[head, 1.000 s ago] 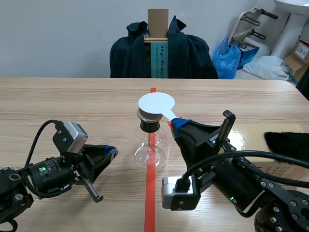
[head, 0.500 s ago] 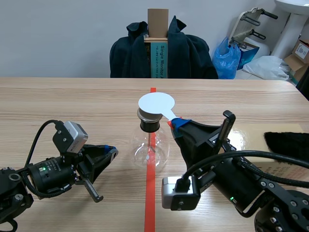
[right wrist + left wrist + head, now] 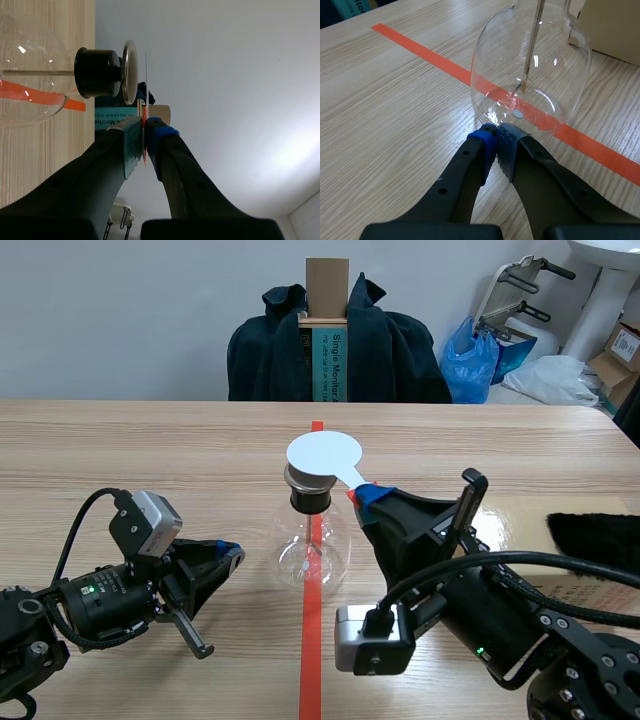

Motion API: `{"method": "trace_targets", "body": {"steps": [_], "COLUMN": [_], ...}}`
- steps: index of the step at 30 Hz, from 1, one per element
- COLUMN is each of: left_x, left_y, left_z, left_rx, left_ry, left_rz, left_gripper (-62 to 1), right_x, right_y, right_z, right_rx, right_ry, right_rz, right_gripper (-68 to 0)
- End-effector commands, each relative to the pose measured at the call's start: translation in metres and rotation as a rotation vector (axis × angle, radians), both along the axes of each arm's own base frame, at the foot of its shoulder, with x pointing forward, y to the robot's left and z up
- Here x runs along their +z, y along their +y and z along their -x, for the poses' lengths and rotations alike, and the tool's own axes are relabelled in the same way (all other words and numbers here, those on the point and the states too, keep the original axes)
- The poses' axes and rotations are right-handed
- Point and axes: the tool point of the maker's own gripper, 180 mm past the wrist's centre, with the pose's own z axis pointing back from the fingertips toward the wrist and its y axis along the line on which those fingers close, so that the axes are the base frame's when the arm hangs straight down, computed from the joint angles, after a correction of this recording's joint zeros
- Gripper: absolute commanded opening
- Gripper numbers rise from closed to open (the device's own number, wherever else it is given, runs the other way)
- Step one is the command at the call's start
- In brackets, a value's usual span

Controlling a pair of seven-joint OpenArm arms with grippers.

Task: Do the electroscope experiment.
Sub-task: 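Hold the plate still at the electroscope, then move the plate toward and away from the electroscope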

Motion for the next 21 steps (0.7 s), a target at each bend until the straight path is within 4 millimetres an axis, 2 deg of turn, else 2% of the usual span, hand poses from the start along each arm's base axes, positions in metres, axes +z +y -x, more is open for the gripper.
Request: {"method": "trace_targets", "body": {"steps": [1, 21], "left_x": [0.011, 0.011], "left_y": [-0.004, -0.004], "left_z": [-0.005, -0.005], "left_rx": [0.003, 0.003], "left_ry": [-0.028, -0.028], "left_rz": [0.031, 0.031], "left_gripper": [-57.7, -57.7], "right_x": [0.008, 0.009], "right_y": [-0.005, -0.06], "right_z": [-0.006, -0.04], "right_rx": [-0.02, -0.382], "right_ry": [-0.032, -0.024], "right_rz": [-0.003, -0.021], "right_gripper": [-66.9, -66.8]}}
